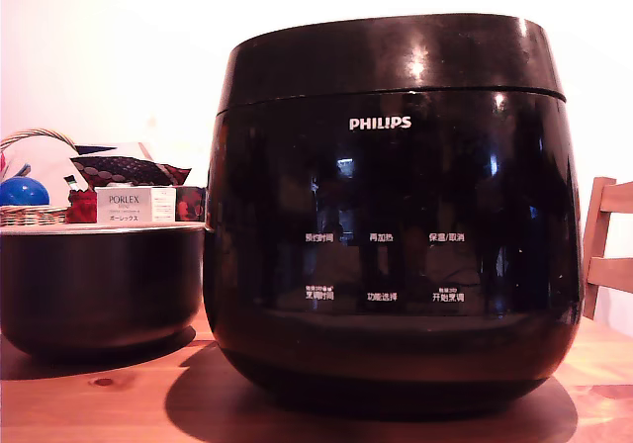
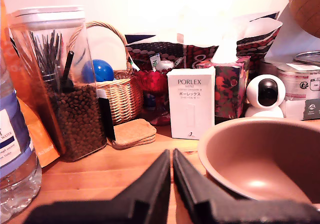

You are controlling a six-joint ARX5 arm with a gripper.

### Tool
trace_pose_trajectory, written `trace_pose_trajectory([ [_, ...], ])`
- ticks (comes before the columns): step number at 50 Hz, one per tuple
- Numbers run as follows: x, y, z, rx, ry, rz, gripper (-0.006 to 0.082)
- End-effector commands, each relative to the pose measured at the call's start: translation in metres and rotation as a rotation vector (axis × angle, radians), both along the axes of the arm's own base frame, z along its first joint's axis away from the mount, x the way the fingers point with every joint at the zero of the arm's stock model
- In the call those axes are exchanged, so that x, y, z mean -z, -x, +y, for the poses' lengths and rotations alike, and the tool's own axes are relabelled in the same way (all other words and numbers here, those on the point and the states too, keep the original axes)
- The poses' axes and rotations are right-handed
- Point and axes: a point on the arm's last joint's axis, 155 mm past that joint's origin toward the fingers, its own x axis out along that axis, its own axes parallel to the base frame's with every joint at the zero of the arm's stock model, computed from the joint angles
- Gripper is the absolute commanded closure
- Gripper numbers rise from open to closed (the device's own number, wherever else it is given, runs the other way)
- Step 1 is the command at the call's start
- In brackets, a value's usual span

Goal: Open the rice cooker by pressing the large metal button on the top of its lid with medium force

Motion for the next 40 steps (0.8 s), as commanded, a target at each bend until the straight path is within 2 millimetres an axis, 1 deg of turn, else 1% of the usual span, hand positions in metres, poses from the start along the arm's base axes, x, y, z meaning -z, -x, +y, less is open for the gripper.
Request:
trace_pose_trajectory([
  [1,-0.027,0.002,0.007,-0.007,0.005,-0.104,0.0788],
  [10,-0.041,0.004,0.006,0.001,0.038,-0.159,0.0788],
  [17,-0.048,0.006,0.003,0.017,0.055,-0.184,0.0788],
  [19,-0.051,0.006,-0.001,0.043,0.086,-0.198,0.0788],
  [21,-0.057,0.008,-0.002,0.048,0.088,-0.22,0.0788],
  [22,-0.061,0.009,-0.006,0.075,0.132,-0.235,0.0788],
  [24,-0.068,0.011,-0.007,0.085,0.143,-0.259,0.0788],
  [26,-0.076,0.013,-0.011,0.12,0.215,-0.285,0.0788],
  [28,-0.084,0.016,-0.011,0.125,0.215,-0.308,0.0788],
  [29,-0.086,0.017,-0.017,0.164,0.278,-0.304,0.0788],
  [31,-0.093,0.02,-0.019,0.181,0.296,-0.314,0.0788],
  [33,-0.099,0.024,-0.03,0.257,0.355,-0.306,0.0788],
  [35,-0.103,0.025,-0.031,0.263,0.359,-0.306,0.0788],
  [36,-0.104,0.029,-0.044,0.339,0.395,-0.28,0.0788],
  [38,-0.106,0.031,-0.047,0.354,0.405,-0.264,0.0788],
  [39,-0.105,0.035,-0.06,0.427,0.429,-0.228,0.0788],
  [40,-0.104,0.037,-0.065,0.454,0.432,-0.212,0.0788],
])
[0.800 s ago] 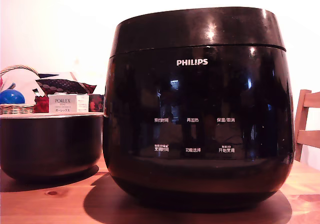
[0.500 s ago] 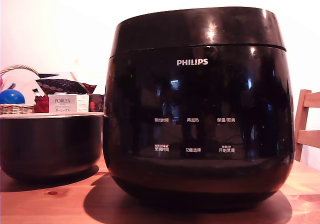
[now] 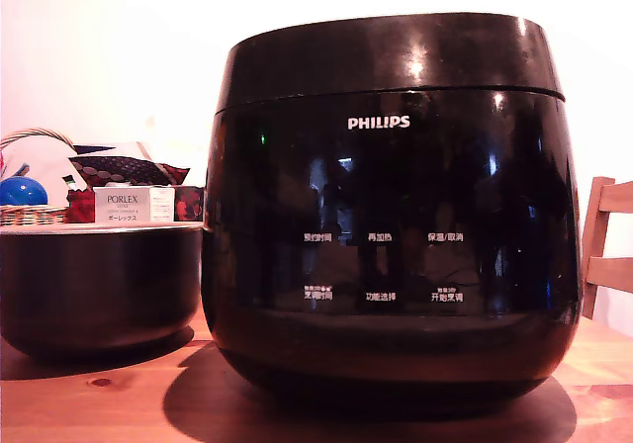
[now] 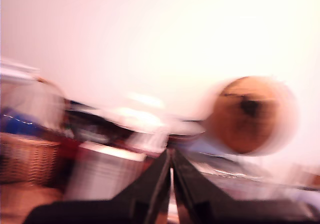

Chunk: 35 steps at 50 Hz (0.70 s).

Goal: Open the rice cooker by pressing the large metal button on the top of its lid with medium force

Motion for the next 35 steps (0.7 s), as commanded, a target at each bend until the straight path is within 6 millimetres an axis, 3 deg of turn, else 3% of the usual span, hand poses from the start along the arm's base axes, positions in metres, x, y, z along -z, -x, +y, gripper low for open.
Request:
trace_pose_trajectory([
  [1,-0.008,0.012,-0.022,0.135,0.015,0.011,0.0788],
  [5,-0.004,0.025,-0.048,0.293,0.002,0.07,0.0788],
  [15,0.004,0.056,-0.09,0.579,-0.05,0.171,0.0788],
  [35,-0.001,0.093,-0.135,0.902,-0.12,0.219,0.0788],
])
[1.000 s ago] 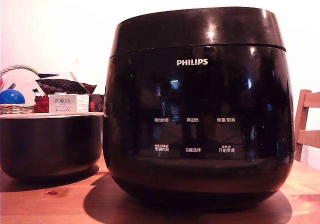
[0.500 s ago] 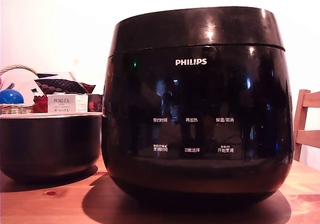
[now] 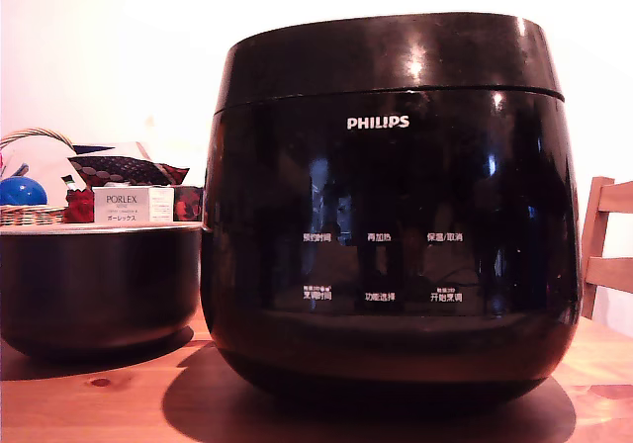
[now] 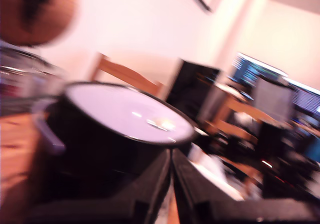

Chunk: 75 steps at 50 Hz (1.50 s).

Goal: Open the rice cooker by pressing the large metal button on the top of its lid with medium force

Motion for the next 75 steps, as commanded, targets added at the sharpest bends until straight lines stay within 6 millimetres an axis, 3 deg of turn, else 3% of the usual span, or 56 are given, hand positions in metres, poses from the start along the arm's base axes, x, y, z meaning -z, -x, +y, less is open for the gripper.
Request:
trace_pose_trajectory([
  [1,-0.006,0.005,-0.006,0.043,-0.014,-0.033,0.0788],
  [8,-0.007,0.005,-0.02,0.11,-0.037,-0.028,0.0788],
  [23,-0.014,-0.029,-0.05,0.149,-0.147,-0.118,0.0788],
  [40,-0.02,-0.052,-0.116,0.27,-0.263,-0.225,0.0788],
  [55,0.011,-0.074,-0.159,0.257,-0.388,-0.295,0.0788],
  [66,0.037,-0.081,-0.171,0.258,-0.433,-0.262,0.0788],
  [75,0.046,-0.083,-0.174,0.251,-0.457,-0.245,0.0788],
])
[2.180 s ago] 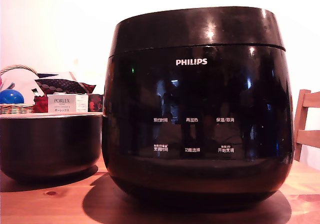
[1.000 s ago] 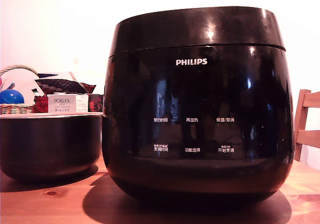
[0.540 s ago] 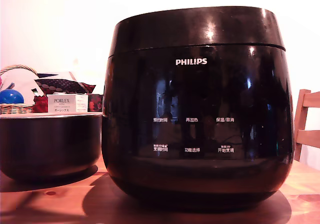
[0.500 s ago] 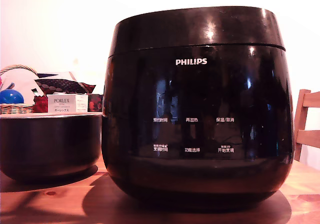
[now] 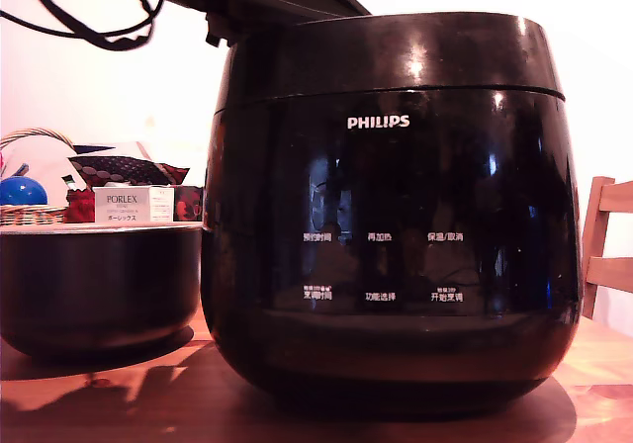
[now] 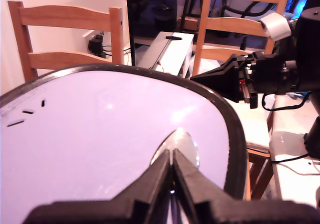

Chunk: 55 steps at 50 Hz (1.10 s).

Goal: Open the rice cooker by pressing the large metal button on the top of its lid with medium force

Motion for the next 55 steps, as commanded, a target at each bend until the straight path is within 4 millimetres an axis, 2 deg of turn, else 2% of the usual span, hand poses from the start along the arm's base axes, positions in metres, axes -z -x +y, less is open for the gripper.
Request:
trace_pose_trajectory([
  [1,0.01,0.0,-0.004,0.003,-0.022,0.013,0.0788],
  [9,0.026,0.004,-0.005,0.001,-0.077,0.027,0.0788],
  [19,0.062,0.004,-0.006,-0.012,-0.2,0.016,0.0788],
  [29,0.098,0.001,0.003,-0.048,-0.315,0.071,0.0788],
  [37,0.112,0.002,0.012,-0.069,-0.374,0.1,0.0788],
  [45,0.105,-0.001,0.01,-0.074,-0.356,0.081,0.0788],
  [50,0.082,-0.004,0.005,-0.073,-0.288,0.029,0.0788],
  [55,0.047,-0.007,-0.001,-0.08,-0.186,-0.035,0.0788],
])
